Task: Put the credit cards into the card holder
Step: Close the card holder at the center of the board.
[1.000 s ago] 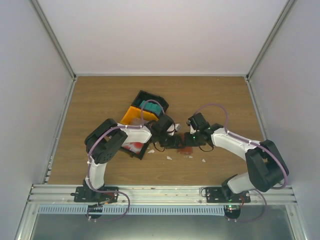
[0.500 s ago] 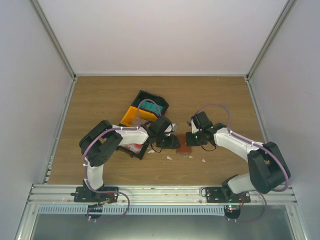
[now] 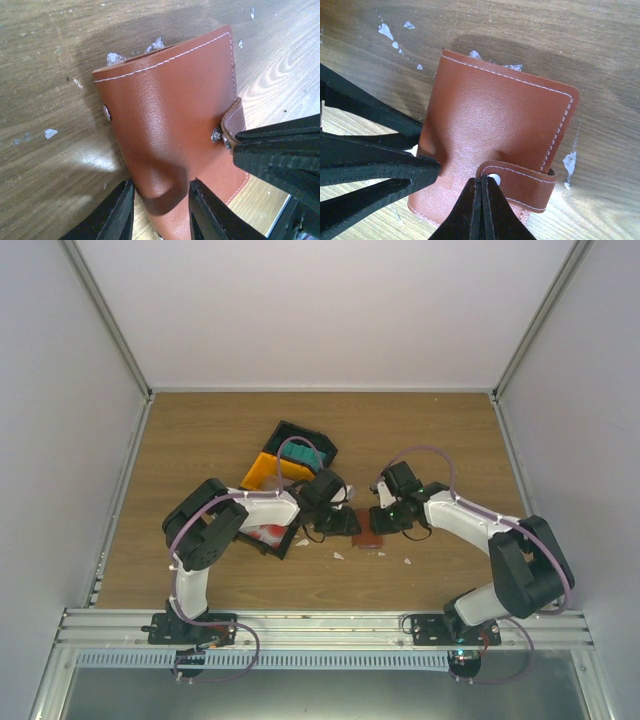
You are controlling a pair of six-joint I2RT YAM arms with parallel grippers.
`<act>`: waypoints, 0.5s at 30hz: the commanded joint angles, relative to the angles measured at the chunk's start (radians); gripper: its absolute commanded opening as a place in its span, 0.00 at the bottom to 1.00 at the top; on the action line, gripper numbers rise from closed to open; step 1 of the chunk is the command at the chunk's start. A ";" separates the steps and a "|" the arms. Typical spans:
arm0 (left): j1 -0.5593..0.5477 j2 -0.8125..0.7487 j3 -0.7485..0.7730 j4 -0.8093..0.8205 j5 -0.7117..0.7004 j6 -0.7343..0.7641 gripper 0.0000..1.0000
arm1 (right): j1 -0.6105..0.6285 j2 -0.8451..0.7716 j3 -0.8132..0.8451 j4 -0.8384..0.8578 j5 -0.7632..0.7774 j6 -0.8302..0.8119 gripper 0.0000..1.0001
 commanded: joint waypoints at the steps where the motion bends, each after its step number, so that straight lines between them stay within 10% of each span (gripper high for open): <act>1: 0.005 0.067 -0.002 -0.085 -0.084 0.011 0.34 | -0.005 0.022 0.020 -0.011 -0.021 -0.026 0.01; 15: 0.005 0.090 -0.001 -0.090 -0.089 0.011 0.27 | -0.005 0.063 -0.003 0.024 0.013 -0.026 0.00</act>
